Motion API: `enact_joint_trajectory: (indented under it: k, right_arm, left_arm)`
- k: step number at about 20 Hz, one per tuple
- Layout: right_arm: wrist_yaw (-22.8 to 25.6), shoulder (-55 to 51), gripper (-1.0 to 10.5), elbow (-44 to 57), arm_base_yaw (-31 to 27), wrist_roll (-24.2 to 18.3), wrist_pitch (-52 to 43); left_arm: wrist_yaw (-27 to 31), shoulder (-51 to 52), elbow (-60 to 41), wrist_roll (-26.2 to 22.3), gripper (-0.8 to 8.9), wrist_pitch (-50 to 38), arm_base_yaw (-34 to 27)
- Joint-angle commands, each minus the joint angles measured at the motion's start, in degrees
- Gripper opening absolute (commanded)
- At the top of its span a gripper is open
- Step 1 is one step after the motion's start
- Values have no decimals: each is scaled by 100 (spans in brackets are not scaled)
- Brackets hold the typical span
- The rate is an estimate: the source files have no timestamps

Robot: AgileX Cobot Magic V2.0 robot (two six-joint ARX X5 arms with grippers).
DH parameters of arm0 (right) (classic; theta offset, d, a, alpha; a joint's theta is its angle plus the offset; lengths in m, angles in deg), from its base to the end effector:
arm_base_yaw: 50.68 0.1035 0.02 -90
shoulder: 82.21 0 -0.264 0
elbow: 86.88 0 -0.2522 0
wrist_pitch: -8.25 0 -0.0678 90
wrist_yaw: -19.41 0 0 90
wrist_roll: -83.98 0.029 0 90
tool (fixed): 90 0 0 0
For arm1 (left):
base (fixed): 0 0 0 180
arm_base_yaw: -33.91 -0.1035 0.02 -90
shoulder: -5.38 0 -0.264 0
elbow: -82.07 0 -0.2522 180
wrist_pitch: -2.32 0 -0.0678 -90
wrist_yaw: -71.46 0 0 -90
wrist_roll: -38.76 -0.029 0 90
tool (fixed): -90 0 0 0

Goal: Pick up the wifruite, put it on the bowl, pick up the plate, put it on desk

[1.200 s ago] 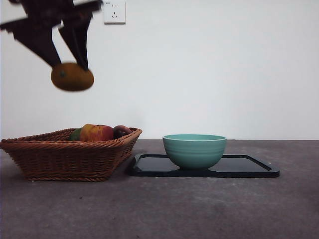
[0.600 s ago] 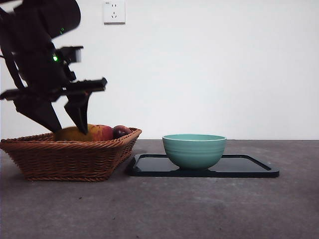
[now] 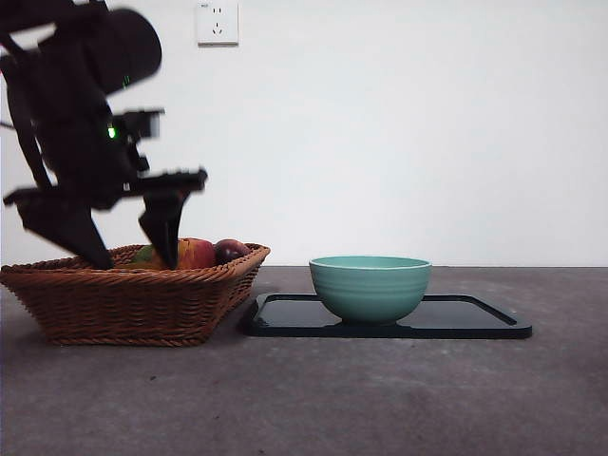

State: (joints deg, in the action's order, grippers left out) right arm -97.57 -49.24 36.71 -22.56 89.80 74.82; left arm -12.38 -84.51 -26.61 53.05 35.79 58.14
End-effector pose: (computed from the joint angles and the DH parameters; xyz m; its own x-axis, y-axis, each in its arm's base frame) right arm 0.0804 0.0579 0.2835 0.3598 0.7067 -0.6093 -0.6472 0.6593 0.3826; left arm 0.2913 -0.1277 0.2110 0.6017 -0.1531 -0.7839 0.1596 0.9847 -0.0698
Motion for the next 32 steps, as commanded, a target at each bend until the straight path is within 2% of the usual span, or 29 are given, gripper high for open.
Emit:
enact_joint_trajectory:
  k: [1, 2, 4, 8, 10, 13, 18, 20, 32]
  right_arm:
    - [2, 13, 177, -48, 42, 17, -92]
    - [2, 15, 177, -48, 42, 17, -133]
    - [4, 15, 177, -48, 42, 17, -229]
    - [74, 22, 177, -48, 42, 20, -378]
    - [199, 22, 177, -48, 42, 22, -378]
    - [199, 22, 177, -48, 42, 50, -380]
    - [199, 22, 177, -48, 42, 232, -380]
    - [199, 22, 177, -48, 42, 275, -380]
    - [199, 22, 177, -48, 42, 391, -380]
  left_arm:
    - [26, 560, 81, -79, 358, 96, 22]
    - [-20, 881, 83, -101, 357, 223, 28]
    - [-518, 1578, 83, -214, 357, 520, 63]
    - [-2485, 2763, 83, -546, 344, 1263, 103]
    - [-3244, 3117, 83, -811, 344, 1703, 103]
    - [-3912, 3438, 83, -1163, 343, 2317, 103]
    - [-4120, 3637, 83, -1947, 343, 3353, 103]
    - [-4120, 3637, 83, -2057, 343, 3484, 103]
    - [-4120, 3637, 83, -2087, 343, 3462, 103]
